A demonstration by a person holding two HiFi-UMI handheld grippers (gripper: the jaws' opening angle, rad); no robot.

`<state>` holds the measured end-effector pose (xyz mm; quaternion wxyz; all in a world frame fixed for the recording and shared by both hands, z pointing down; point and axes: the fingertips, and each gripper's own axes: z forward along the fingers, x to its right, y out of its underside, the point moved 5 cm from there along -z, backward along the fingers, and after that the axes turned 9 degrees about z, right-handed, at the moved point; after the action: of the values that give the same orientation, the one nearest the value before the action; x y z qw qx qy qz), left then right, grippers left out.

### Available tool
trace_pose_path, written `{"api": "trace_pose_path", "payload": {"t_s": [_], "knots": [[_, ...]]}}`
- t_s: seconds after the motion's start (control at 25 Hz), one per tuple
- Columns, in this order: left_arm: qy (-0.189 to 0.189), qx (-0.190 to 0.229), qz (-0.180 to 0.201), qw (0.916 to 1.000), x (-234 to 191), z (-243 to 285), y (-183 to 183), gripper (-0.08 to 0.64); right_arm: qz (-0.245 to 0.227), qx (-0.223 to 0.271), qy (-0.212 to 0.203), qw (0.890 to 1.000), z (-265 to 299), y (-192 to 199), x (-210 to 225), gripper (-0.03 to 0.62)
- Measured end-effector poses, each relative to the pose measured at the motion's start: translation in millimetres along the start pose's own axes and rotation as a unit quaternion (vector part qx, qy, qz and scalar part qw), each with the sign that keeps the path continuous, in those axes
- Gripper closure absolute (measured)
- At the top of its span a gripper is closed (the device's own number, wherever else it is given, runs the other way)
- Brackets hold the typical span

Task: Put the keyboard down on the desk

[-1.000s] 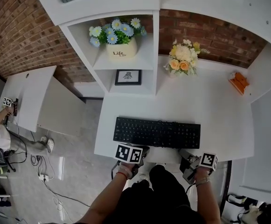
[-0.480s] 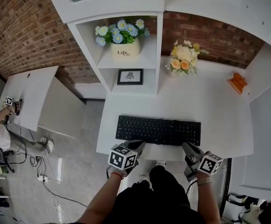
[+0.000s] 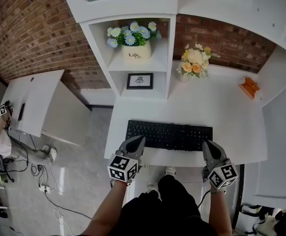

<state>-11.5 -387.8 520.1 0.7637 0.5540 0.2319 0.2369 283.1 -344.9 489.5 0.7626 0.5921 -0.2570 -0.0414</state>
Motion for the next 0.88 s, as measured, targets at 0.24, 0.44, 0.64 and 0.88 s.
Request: {"api": "trace_pose_path", "payload": {"t_s": [0.24, 0.44, 0.64, 0.88], "knots": [[-0.026, 0.040, -0.002, 0.9989, -16.5, -20.7, -16.0, 0.558, -0.044, 0.035, 0.029, 0.998, -14.9, -25.8, -4.6, 0.592], [-0.050, 0.073, 0.010, 0.9960, -25.5, -39.9, -30.9, 0.558, -0.080, 0.061, 0.045, 0.994, -29.4, -46.1, -10.0, 0.592], [-0.066, 0.094, 0.008, 0.9933, -31.9, -57.9, -38.1, 0.558, -0.092, 0.078, 0.050, 0.991, -42.2, -54.8, -13.7, 0.592], [-0.083, 0.107, 0.002, 0.9908, -34.9, -74.8, -40.3, 0.558, -0.094, 0.088, 0.054, 0.990, -52.6, -57.8, -22.3, 0.592]]}}
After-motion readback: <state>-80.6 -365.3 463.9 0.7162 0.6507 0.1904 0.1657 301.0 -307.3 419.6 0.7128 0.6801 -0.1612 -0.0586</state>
